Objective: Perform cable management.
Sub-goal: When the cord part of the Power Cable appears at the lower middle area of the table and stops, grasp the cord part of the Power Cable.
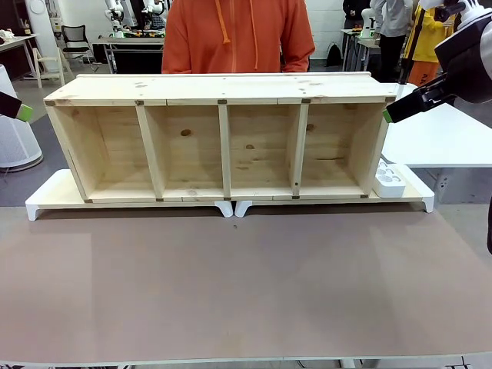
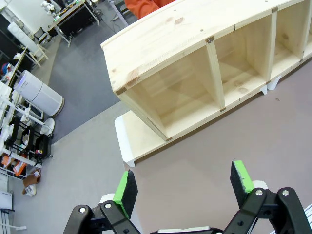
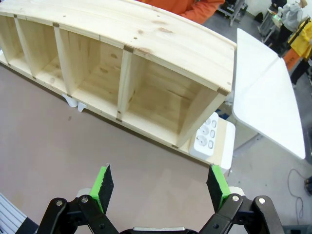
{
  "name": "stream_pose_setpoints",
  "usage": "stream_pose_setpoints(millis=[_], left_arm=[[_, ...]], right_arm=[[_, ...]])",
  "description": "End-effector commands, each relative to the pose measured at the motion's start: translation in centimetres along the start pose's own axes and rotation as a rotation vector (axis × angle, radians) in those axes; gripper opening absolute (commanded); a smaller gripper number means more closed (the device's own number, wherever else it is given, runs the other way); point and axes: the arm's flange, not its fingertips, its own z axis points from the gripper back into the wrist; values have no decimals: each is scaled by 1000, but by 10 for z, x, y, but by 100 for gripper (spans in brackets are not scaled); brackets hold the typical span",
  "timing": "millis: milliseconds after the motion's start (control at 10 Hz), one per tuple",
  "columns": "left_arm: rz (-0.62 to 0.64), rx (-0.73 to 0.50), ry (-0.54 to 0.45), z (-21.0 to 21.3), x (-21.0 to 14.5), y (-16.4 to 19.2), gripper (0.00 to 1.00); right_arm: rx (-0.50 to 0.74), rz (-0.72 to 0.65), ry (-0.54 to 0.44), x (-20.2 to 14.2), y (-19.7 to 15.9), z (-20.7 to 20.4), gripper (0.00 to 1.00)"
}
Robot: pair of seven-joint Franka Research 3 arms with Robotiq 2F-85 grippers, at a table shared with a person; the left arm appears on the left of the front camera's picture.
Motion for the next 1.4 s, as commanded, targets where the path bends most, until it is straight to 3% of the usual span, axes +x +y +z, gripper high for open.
stream_pose_setpoints(millis=[0,1300], left_arm=[[0,1,-11,-1,2,0,100],[0,1,-11,-1,2,0,100]], right_arm=[[-1,4,-2,0,0,0,100],[-1,4,-2,0,0,0,100]])
